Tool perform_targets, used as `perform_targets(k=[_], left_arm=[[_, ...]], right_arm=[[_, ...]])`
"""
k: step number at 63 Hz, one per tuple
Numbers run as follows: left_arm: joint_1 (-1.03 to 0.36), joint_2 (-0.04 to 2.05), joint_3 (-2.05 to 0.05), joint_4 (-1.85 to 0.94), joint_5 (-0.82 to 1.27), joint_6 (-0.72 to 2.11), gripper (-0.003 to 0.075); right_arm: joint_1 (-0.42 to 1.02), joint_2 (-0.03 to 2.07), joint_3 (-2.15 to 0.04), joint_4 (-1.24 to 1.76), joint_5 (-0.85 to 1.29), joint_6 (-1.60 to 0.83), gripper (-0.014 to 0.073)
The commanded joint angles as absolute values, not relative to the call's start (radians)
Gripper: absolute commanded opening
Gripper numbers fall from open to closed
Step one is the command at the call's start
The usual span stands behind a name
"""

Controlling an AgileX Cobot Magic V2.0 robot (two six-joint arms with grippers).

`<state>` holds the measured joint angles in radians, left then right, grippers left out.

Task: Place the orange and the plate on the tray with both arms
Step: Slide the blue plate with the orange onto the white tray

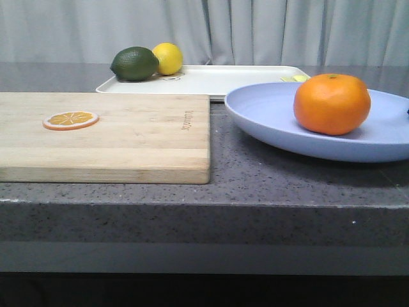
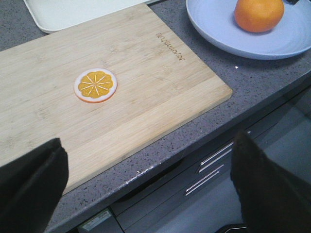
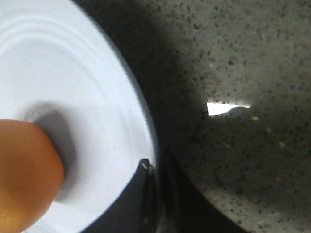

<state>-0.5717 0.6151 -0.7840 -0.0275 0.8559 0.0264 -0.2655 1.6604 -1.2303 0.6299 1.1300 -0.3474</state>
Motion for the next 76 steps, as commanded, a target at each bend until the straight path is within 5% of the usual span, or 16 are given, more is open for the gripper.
perform_targets(k=[1, 36, 76], left_arm=[[-0.572, 0.617, -0.812, -0.038, 0.789, 0.017, 0.0659], [-0.572, 0.617, -0.812, -0.038, 0.763, 0.017, 0.0659], [-0.572, 0.617, -0.812, -0.063, 0.763, 0.017, 0.0659]], right_arm=[[-0.237, 1.618, -1.295, 0.683, 1.156, -0.271, -0.011], [-0.012, 1.84, -1.807, 0.533, 1.134, 0.117, -0.011], [0.063, 2.251, -2.417, 0.419, 1.098, 0.405, -0.011]])
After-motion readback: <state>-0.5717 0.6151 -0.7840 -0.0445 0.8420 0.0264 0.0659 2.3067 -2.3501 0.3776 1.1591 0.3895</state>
